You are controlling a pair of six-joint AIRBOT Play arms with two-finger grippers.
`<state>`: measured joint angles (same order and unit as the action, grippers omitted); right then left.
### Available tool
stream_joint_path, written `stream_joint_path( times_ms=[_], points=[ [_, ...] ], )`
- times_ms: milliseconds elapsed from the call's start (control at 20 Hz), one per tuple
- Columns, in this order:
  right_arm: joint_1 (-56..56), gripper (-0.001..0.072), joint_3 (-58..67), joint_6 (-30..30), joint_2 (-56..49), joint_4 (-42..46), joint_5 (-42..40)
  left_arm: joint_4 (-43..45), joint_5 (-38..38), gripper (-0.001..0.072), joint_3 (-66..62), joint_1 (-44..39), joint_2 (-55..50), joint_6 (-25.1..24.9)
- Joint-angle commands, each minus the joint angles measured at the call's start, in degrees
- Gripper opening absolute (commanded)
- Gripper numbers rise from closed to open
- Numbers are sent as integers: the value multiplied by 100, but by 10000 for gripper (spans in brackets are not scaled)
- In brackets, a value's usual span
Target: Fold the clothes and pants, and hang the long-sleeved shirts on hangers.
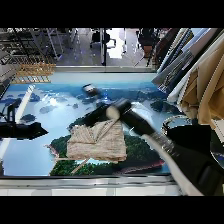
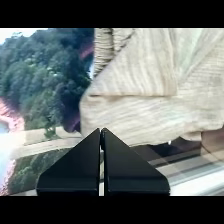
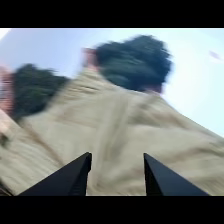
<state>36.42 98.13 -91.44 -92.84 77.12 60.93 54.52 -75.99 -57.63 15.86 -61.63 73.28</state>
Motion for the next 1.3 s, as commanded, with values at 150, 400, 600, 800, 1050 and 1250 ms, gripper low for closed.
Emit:
stream_joint_path(
  times_ms=[150,400,600,800,1050,1250],
  points=[
    [-2260,639,-1349,551,450,-1836,2072,-13,984,11,-2,-1646,-1062,-111],
    [-2542,641,-3047,1158,437,-2503,1001,-48,1193,11,-9,-2247,-2114,-520],
    [-2708,673,-3425,1510,133,-2811,710,-122,1440,11,-22,-2164,-2389,-518],
    [-2730,700,-3425,2385,-485,-4140,671,-195,1447,11,-22,-2129,-2387,-516],
    [-2229,677,-3182,2966,-1257,-5480,708,-474,1322,11,-22,-2129,-2365,-518],
    [-1853,15,-2553,3042,-1388,-5471,562,-531,1156,11,-22,-2090,-2280,-520]
  ],
)
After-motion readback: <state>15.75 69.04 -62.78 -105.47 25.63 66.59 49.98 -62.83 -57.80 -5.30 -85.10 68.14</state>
